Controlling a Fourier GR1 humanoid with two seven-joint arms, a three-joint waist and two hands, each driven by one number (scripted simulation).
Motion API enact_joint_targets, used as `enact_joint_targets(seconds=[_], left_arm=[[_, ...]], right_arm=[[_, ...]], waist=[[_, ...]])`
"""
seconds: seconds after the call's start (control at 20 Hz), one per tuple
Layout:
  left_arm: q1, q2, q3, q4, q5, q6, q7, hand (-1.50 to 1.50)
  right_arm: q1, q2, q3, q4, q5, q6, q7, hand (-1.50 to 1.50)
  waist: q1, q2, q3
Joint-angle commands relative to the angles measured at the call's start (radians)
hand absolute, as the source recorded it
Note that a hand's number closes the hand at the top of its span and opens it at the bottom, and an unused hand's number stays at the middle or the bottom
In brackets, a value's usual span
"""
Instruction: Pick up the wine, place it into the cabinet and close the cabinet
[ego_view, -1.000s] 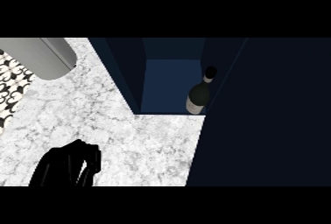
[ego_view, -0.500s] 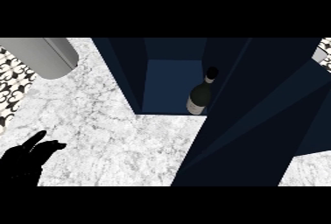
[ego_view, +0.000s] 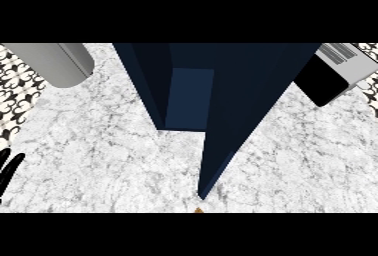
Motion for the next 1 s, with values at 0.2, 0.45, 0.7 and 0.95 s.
enact_joint_targets(seconds=[0.2, 0.45, 0.7, 0.95], left_arm=[[0.079, 0.065, 0.081, 0.065, -0.002, -0.132, -0.045, -1.50], [0.106, 0.098, 0.130, 0.079, 0.046, -0.199, -0.023, -1.50], [0.129, 0.097, 0.163, 0.145, 0.029, -0.293, -0.030, -1.50], [0.171, 0.100, 0.216, 0.150, 0.030, -0.321, -0.017, -1.50]], right_arm=[[-0.212, 0.095, 0.067, 0.172, 0.074, -0.273, -0.070, 1.50], [-0.345, 0.094, -0.012, 0.248, 0.027, -0.336, -0.061, 1.50], [-0.529, 0.099, -0.166, 0.437, -0.034, -0.382, -0.077, 1.50], [-0.689, 0.101, -0.266, 0.657, -0.166, -0.351, -0.186, 1.50]], waist=[[0.017, 0.003, -0.001], [0.024, 0.010, 0.000], [0.029, 0.015, 0.000], [0.025, 0.017, 0.003]])
